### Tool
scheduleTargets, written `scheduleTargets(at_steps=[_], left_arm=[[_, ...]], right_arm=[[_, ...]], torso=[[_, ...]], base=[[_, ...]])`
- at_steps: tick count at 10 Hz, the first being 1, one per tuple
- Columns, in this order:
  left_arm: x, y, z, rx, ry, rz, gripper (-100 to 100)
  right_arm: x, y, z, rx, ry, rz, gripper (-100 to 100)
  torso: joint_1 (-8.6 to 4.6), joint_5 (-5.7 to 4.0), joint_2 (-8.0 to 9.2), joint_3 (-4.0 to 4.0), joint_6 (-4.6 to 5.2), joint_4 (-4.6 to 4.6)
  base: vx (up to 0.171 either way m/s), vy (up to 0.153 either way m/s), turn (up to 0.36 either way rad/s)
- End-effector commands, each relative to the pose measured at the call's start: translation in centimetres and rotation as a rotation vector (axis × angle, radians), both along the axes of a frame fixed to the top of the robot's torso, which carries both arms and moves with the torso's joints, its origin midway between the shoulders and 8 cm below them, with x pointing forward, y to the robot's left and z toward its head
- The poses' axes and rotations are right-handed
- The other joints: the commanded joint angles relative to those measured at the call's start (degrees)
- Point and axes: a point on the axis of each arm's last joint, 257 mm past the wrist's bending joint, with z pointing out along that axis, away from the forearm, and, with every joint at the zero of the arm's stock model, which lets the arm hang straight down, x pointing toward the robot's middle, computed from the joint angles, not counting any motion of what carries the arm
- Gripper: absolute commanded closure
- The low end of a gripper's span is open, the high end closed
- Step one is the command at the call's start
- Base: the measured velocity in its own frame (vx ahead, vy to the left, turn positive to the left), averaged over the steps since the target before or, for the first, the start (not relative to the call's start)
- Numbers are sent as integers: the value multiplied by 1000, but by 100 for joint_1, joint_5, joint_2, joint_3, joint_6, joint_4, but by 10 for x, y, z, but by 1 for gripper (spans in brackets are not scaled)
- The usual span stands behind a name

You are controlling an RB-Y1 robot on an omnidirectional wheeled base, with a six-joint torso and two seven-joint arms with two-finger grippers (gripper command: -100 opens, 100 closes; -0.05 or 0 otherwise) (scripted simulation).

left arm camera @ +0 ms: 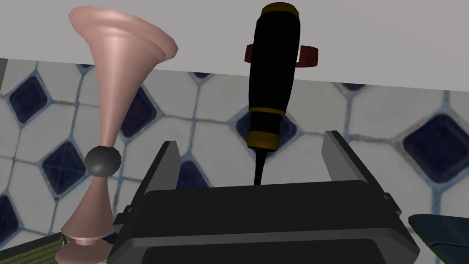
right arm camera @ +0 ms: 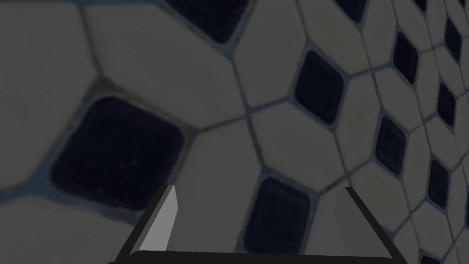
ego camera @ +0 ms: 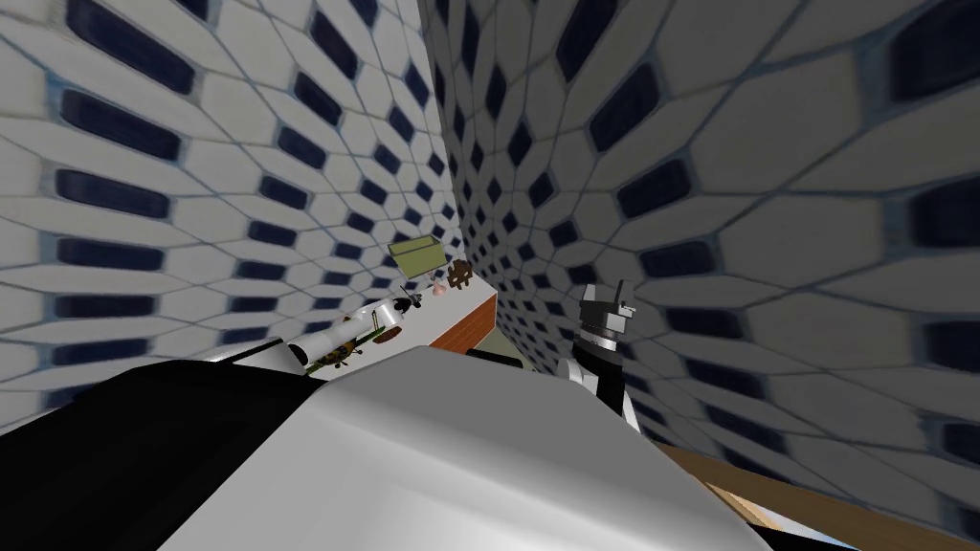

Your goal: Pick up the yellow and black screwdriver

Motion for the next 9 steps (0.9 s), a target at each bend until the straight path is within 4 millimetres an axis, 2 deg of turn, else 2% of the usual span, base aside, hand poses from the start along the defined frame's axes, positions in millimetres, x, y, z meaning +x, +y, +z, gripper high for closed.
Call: scheduleTargets(at_steps=[1,3,4,5,6,8,9], left_arm=[[-1,7,6,5,-1,29,-100],[0,10,7,5,-2,32,-100],[-1,11,7,6,-1,35,0],[-20,30,0,-5,8,69,-100],[-20,30,0,-5,8,69,-100],[-56,62,-11,-23,18,129,-100],[-62,68,-11,-21,18,138,-100]], right_arm=[[0,0,0,0,0,0,0],[0,0,0,0,0,0,0],[0,0,0,0,0,0,0],[0,0,0,0,0,0,0],[0,0,0,0,0,0,0],[0,0,0,0,0,0,0],[0,0,0,0,0,0,0]], torso=[[0,0,0,0,0,0],[-12,-1,-17,-10,-1,-4],[-22,-3,-27,-15,-3,-6],[-29,-5,-33,-19,-3,-8],[-38,-6,-33,-20,3,-8],[-46,-9,-36,-21,3,-8],[-52,-10,-36,-21,2,-9]], base=[[-64,72,-167],[-30,36,-73],[0,0,0],[-12,-24,-258],[-7,-26,-152],[-2,-47,-307],[-10,-36,-125]])
